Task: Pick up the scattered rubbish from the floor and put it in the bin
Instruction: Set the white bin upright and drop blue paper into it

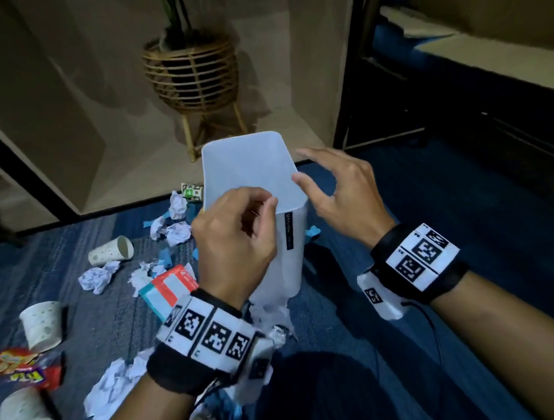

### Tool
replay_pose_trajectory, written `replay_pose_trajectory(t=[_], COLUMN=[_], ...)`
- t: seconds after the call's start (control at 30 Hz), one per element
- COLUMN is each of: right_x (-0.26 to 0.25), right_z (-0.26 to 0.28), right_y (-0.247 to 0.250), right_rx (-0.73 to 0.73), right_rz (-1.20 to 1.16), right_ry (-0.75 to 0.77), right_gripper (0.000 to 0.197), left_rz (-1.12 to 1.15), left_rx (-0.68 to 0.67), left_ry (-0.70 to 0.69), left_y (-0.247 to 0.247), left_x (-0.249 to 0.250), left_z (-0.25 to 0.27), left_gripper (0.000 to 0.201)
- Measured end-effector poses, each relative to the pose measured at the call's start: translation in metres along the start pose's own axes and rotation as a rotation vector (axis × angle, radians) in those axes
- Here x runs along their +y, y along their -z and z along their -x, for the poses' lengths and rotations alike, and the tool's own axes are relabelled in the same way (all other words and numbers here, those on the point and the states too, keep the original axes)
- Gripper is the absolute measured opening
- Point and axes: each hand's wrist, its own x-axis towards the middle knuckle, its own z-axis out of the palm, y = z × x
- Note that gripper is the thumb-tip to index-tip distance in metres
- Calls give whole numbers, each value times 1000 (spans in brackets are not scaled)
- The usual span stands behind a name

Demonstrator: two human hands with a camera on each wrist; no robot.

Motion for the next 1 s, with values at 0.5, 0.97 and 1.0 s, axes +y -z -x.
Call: replay_pose_trajectory(t=[0.5, 0.97, 1.0], right_x=[158, 211, 212], right_z=[67, 71, 69], right_y=[-64, -148, -155], right_rx=[-372, -844, -849], right_rz=[177, 362, 362], right_ry=[-270, -243, -251], right_gripper=[27, 82, 82], left_rz=[-30, -345, -342], left_rx=[-910, -1636, -1649], left_ry=[263, 334, 343], left_y=[-150, -179, -181], left_x=[-36, -66, -67], left_z=[124, 189, 188], left_gripper=[39, 104, 105])
